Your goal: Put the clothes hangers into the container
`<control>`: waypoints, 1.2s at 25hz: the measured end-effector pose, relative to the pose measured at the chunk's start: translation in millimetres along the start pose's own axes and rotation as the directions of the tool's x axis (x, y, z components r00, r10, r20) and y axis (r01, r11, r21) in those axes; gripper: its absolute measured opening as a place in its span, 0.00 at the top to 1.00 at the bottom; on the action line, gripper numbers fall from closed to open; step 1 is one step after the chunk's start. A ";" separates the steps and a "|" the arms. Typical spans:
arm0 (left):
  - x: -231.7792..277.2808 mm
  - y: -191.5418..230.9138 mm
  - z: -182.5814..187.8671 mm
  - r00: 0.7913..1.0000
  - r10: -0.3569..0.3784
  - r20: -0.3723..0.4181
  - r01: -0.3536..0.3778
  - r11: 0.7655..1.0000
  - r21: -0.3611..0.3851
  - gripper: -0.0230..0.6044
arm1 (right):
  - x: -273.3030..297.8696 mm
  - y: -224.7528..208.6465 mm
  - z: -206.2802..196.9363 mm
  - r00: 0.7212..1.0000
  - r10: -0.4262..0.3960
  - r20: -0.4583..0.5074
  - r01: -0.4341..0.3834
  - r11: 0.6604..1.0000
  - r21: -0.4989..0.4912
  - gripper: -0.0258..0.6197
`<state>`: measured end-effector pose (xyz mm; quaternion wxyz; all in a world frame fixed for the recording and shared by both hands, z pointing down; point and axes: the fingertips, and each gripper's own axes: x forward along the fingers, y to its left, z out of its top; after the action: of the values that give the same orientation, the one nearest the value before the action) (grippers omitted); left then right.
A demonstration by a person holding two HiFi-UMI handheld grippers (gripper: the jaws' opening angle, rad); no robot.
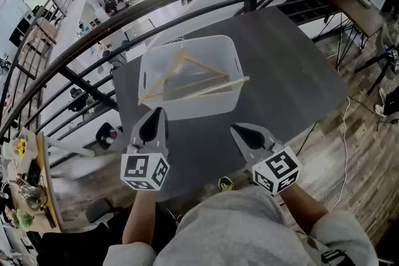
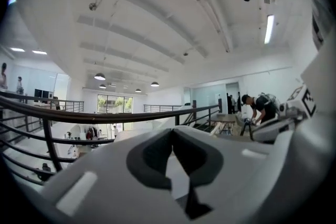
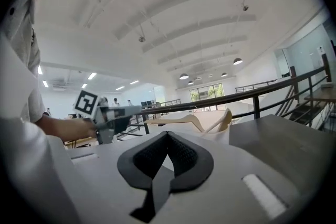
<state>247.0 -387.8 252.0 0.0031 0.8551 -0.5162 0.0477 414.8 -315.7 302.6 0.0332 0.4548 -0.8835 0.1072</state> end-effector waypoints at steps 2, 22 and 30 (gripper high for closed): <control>-17.6 -12.3 -13.0 0.999 0.036 -0.017 -0.037 0.999 -0.002 0.95 | 0.0 -5.5 3.3 1.000 -0.018 0.014 0.018 1.000 0.006 0.96; -63.5 -43.2 -59.5 0.995 0.039 -0.088 -0.057 0.975 -0.214 0.95 | 3.6 -5.8 -7.8 0.996 -0.088 -0.027 0.089 0.994 0.059 0.96; -62.5 -38.2 -61.2 0.994 0.044 -0.099 -0.066 0.973 -0.223 0.95 | 9.9 -4.7 -6.8 0.997 -0.070 -0.035 0.072 0.995 0.071 0.96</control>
<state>247.1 -311.5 309.3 0.1232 0.8314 -0.5410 0.0288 412.5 -324.7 311.4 0.0350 0.4848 -0.8618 0.1451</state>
